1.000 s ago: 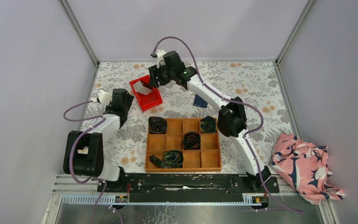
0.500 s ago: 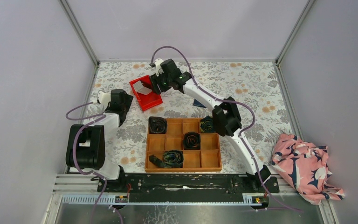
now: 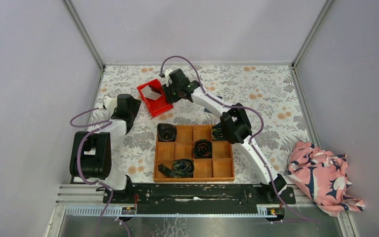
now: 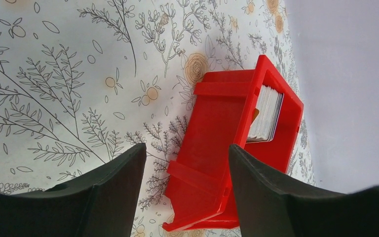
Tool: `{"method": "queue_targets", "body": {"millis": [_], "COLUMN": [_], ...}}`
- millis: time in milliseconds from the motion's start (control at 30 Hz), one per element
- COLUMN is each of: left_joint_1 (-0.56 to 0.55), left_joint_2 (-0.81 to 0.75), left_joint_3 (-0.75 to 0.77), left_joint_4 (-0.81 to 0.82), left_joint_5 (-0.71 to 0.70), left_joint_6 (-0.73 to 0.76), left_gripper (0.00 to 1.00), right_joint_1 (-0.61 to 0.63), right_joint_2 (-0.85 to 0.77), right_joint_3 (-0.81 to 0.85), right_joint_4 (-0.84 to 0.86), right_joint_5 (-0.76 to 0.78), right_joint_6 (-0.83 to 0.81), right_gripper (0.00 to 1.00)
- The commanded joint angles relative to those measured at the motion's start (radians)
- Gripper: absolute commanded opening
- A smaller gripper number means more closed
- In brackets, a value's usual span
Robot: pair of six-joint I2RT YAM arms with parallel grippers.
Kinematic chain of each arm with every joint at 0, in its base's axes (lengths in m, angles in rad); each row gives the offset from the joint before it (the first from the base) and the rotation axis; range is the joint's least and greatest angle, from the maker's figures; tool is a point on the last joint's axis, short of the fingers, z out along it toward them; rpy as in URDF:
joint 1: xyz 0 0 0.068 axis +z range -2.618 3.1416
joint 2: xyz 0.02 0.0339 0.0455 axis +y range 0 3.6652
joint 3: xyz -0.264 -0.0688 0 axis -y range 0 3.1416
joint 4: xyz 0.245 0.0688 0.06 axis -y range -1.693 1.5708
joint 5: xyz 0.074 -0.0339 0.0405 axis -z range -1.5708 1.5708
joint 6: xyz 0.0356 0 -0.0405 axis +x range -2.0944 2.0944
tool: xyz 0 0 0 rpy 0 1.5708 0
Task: Put the credit cards into the card holder
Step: Move the storage box to the center of the board.
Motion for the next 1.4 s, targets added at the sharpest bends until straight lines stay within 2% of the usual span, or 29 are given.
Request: {"method": "queue_targets", "body": {"millis": [0, 133, 500, 733, 1033, 1167, 1367], "left_joint_1": [0.012, 0.012, 0.011, -0.006, -0.081, -0.109, -0.130], "left_joint_2": [0.004, 0.000, -0.031, -0.034, -0.026, -0.013, 0.010], "left_joint_3": [-0.016, -0.027, -0.080, -0.097, -0.077, -0.059, -0.034], "left_joint_4": [0.062, 0.062, 0.084, 0.104, 0.112, 0.113, 0.116], "left_joint_5": [-0.002, -0.006, 0.016, 0.029, -0.001, -0.011, -0.019], "left_joint_6": [-0.014, -0.015, -0.027, -0.026, -0.007, -0.012, -0.013], "left_gripper": [0.69, 0.69, 0.68, 0.68, 0.67, 0.67, 0.67], "right_joint_1": [0.008, 0.008, 0.008, 0.008, 0.009, 0.009, 0.008], "right_joint_2": [-0.013, -0.046, -0.203, -0.307, -0.422, -0.453, -0.485], "right_joint_3": [0.022, -0.042, -0.274, -0.456, -0.666, -0.697, -0.686], "right_joint_4": [0.011, 0.030, 0.085, 0.129, 0.205, 0.211, 0.205], "right_joint_5": [0.071, 0.122, 0.242, 0.297, 0.370, 0.381, 0.404], "right_joint_6": [-0.014, -0.010, 0.044, 0.102, 0.139, 0.134, 0.097], "right_gripper": [0.39, 0.30, 0.23, 0.22, 0.22, 0.28, 0.56]}}
